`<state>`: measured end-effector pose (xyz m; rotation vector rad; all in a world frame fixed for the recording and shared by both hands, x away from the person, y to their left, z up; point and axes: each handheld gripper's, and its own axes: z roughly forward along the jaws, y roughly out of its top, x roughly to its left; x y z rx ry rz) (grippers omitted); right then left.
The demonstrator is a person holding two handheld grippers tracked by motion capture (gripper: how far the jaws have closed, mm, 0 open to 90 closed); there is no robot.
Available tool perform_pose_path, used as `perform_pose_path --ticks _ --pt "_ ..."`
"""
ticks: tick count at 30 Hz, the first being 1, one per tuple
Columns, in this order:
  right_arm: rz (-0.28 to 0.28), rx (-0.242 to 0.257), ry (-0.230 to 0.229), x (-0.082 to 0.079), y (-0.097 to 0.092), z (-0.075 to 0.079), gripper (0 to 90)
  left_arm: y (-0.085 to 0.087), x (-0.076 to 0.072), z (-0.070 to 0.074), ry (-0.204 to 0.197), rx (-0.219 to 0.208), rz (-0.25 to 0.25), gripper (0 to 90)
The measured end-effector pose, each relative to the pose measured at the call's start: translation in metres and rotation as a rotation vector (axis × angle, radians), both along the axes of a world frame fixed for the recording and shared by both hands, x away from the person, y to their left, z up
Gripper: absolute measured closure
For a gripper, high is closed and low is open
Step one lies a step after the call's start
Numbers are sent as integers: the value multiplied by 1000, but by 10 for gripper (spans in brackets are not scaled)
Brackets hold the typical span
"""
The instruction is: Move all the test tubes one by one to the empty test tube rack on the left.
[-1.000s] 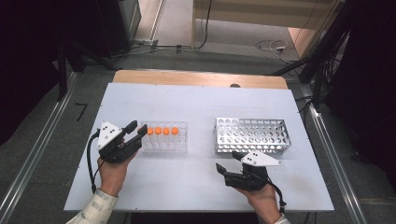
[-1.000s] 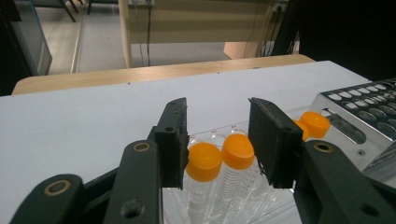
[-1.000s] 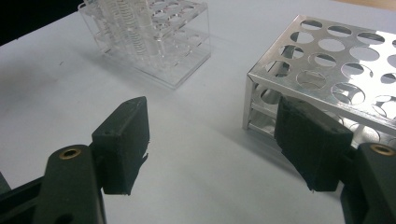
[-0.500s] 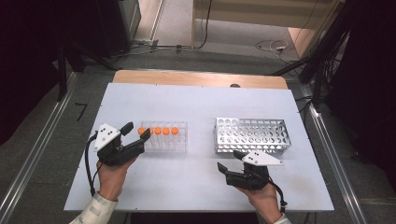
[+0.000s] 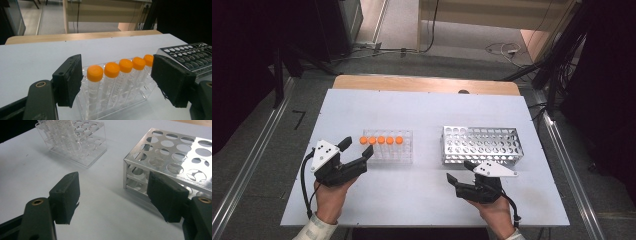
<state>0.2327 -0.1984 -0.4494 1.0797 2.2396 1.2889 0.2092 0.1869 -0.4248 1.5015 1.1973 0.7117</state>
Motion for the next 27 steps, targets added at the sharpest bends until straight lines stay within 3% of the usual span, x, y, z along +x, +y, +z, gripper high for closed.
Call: perform_pose_path --ticks 14,27 --pt "-51 2 -6 5 -17 1 250 -2 -14 -13 19 23 7 233" --pt "-127 10 -29 5 -46 3 248 11 -21 -25 42 37 48 221"
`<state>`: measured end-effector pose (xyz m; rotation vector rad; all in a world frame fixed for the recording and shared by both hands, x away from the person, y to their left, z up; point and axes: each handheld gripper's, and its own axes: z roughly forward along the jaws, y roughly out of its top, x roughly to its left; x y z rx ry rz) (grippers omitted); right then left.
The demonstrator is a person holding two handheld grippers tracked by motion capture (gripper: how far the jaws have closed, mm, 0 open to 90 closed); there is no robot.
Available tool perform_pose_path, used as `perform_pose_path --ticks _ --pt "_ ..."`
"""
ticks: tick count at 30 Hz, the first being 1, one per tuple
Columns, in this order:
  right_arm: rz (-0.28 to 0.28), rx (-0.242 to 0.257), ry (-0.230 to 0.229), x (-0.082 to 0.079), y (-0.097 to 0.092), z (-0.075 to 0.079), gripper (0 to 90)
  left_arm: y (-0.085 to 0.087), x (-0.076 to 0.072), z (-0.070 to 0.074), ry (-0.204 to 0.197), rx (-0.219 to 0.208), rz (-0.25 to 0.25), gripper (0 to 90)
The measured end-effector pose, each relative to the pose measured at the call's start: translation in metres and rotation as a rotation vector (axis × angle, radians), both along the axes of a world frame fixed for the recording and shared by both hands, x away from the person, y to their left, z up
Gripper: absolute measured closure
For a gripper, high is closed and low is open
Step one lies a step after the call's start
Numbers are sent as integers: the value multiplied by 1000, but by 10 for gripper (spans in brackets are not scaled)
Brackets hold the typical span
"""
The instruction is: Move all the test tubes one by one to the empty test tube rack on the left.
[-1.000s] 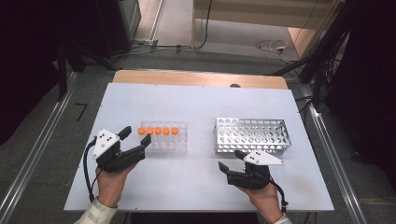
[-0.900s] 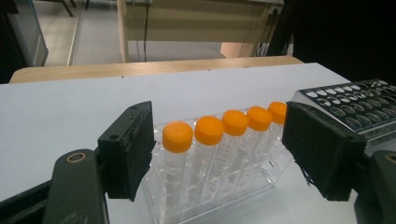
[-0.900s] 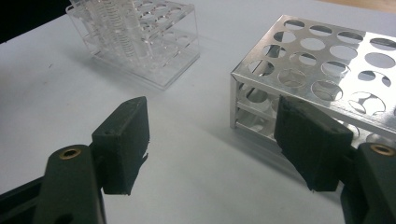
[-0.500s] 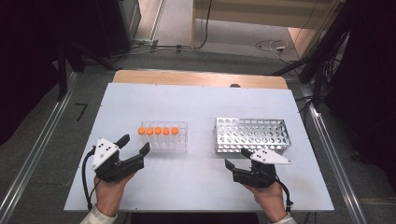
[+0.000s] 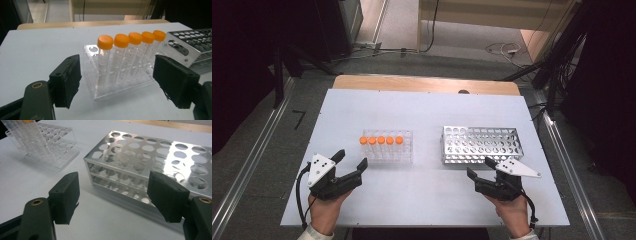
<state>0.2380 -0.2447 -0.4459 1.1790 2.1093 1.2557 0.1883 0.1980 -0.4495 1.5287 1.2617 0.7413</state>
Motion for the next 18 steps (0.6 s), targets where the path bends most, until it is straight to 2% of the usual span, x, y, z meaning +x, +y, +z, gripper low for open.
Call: perform_pose_path --ticks 8,18 --pt "-57 -4 -13 0 -21 -1 240 11 -1 -8 6 8 38 219" --pt "-92 -1 -24 -4 -37 -2 235 23 -1 -16 26 17 76 200"
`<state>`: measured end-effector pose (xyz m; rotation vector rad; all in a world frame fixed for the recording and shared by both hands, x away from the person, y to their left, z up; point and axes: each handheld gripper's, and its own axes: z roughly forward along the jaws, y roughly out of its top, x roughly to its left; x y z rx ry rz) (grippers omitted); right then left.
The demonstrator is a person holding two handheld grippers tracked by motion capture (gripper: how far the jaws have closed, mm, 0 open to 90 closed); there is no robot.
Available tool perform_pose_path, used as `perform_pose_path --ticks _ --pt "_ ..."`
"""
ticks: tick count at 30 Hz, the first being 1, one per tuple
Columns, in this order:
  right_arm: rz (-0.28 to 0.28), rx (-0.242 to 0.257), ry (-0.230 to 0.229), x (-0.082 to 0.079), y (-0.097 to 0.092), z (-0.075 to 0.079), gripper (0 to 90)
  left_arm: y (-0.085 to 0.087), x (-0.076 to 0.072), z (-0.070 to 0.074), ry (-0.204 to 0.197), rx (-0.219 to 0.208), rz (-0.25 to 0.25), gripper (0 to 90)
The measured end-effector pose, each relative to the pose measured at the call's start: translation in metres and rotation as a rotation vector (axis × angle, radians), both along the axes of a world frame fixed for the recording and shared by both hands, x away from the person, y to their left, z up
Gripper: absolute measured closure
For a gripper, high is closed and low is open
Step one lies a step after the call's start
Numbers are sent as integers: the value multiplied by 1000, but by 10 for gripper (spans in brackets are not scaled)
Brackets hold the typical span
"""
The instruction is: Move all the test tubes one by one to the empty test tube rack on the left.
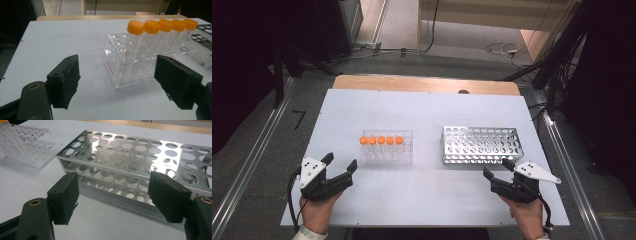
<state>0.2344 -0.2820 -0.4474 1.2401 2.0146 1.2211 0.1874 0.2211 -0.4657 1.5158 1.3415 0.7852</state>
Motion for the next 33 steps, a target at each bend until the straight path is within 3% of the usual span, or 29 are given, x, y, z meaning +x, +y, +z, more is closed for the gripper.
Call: perform_pose_path --ticks 33 --pt "-151 15 -6 -7 -56 -4 235 22 -5 -11 20 2 80 189"
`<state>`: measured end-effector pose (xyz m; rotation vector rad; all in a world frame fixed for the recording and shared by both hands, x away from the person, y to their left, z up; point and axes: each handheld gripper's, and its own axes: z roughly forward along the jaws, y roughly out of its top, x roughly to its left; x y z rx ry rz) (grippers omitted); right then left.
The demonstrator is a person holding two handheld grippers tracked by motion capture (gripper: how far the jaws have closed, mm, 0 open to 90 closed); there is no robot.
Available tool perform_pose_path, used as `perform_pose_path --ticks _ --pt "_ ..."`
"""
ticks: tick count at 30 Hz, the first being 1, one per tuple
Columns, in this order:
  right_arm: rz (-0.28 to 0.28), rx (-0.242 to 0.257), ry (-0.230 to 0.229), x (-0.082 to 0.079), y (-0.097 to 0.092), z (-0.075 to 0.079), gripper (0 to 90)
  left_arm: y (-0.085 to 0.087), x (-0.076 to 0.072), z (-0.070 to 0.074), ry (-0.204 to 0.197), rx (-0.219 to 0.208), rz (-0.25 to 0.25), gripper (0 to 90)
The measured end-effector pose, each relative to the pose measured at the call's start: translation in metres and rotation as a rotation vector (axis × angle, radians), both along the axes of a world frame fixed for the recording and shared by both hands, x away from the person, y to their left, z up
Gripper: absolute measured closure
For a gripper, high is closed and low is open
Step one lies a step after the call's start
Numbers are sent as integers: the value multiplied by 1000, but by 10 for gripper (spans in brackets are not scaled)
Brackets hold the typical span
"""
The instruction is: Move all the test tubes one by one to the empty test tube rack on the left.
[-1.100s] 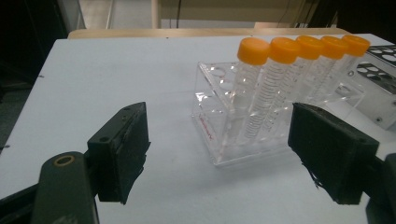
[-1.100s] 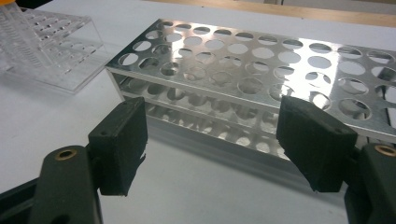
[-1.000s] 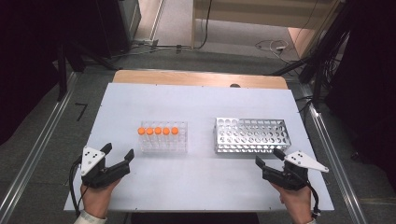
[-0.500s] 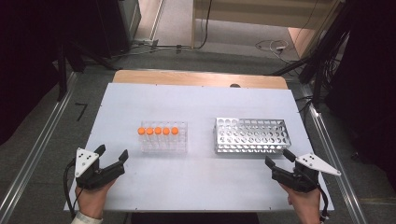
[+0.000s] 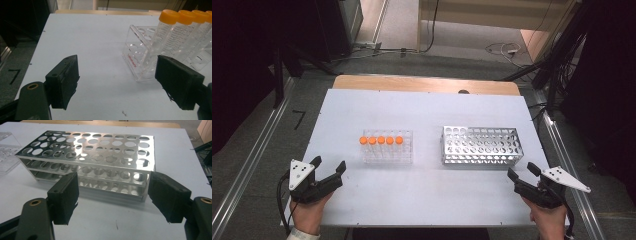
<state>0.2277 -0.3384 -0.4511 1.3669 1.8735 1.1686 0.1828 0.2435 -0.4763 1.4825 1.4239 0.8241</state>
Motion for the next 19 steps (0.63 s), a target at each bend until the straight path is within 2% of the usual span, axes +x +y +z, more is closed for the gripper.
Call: perform_pose_path --ticks 5,13,17,19 --pt "-20 -2 4 1 -7 -2 235 3 1 -2 13 -7 9 187" --pt "-79 -35 13 6 -21 -9 235 7 3 -6 42 -3 13 185" --pt "-110 -35 54 12 -31 -19 220 8 6 -12 73 -7 22 185" --pt "-121 -57 88 18 -34 -27 200 9 11 -16 100 8 26 186"
